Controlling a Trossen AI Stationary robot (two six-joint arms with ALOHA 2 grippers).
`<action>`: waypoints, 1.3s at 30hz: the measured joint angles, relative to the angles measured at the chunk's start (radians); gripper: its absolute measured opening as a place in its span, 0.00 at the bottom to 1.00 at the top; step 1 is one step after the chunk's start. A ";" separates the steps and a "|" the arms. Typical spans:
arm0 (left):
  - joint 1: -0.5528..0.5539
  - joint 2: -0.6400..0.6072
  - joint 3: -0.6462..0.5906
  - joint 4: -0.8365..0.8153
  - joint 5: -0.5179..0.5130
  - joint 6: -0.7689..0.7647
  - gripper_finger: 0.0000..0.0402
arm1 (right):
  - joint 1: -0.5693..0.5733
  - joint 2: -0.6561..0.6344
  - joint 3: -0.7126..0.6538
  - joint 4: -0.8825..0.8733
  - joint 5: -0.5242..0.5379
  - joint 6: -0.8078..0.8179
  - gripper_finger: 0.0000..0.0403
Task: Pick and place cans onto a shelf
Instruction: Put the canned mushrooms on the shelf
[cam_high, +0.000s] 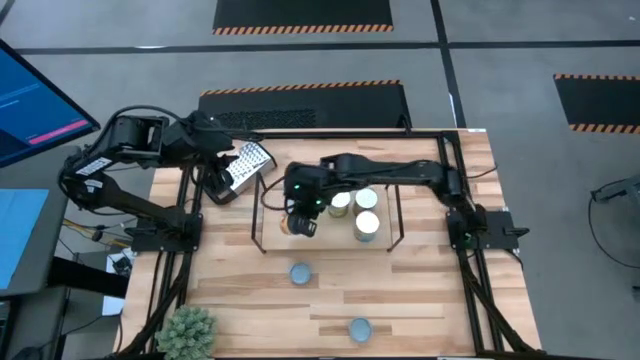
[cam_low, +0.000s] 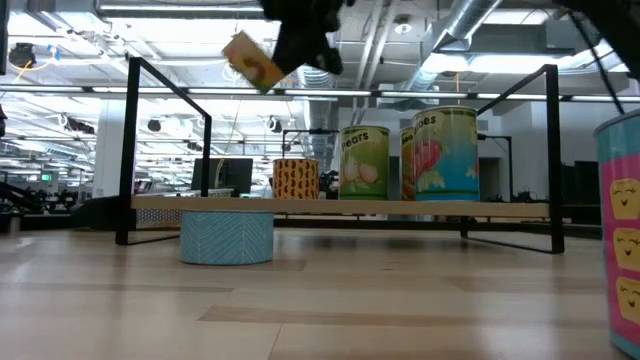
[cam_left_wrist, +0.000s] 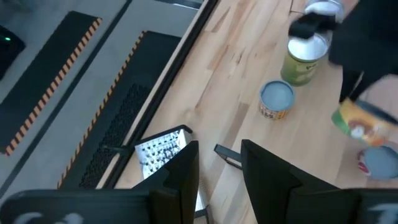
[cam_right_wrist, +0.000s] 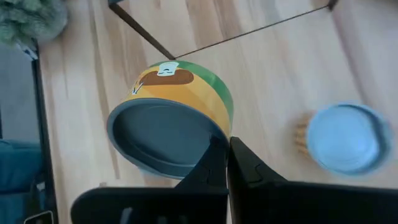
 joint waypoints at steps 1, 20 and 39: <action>0.000 0.000 0.000 0.000 -0.007 0.000 0.27 | 0.002 0.027 0.025 -0.014 -0.001 0.001 0.01; 0.000 0.000 0.000 0.017 -0.039 0.000 0.27 | 0.010 0.259 0.114 -0.106 0.001 0.136 0.01; 0.000 0.000 0.000 0.048 -0.038 0.009 0.27 | 0.009 0.262 0.112 -0.041 0.015 0.161 0.22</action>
